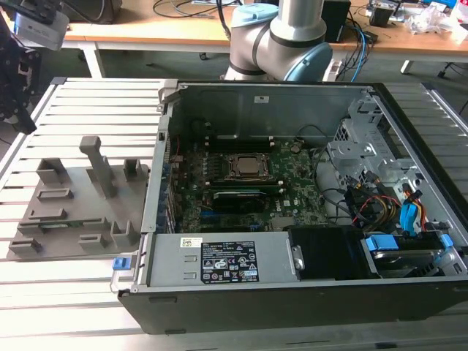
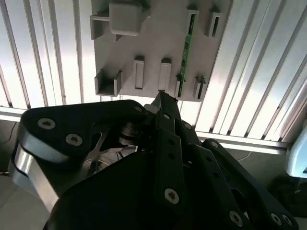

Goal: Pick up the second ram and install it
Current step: 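Pick up the second ram and move it above second insertion slot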

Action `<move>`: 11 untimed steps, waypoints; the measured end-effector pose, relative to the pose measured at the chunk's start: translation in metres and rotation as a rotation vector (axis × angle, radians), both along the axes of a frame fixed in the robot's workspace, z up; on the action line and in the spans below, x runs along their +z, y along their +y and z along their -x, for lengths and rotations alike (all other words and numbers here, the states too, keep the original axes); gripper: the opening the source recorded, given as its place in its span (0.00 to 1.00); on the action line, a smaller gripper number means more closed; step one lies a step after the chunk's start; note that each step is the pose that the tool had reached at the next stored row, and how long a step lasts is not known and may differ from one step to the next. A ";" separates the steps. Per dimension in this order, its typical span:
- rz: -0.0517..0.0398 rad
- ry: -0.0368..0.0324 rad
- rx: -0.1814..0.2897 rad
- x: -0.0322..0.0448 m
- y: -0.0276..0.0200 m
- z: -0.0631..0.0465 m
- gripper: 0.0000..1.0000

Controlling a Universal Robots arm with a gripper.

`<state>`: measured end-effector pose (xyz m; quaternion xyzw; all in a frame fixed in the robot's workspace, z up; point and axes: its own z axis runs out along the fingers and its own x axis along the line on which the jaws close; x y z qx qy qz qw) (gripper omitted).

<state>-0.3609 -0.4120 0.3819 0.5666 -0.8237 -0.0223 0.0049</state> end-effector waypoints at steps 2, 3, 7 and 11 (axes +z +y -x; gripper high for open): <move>0.0015 0.0000 0.032 0.0000 0.0000 0.000 0.11; 0.0024 0.0000 0.058 0.0000 0.0000 0.000 0.11; 0.0058 0.0000 0.143 0.0000 0.0000 0.000 0.11; 0.0080 -0.0001 0.216 0.0000 0.0000 0.000 0.11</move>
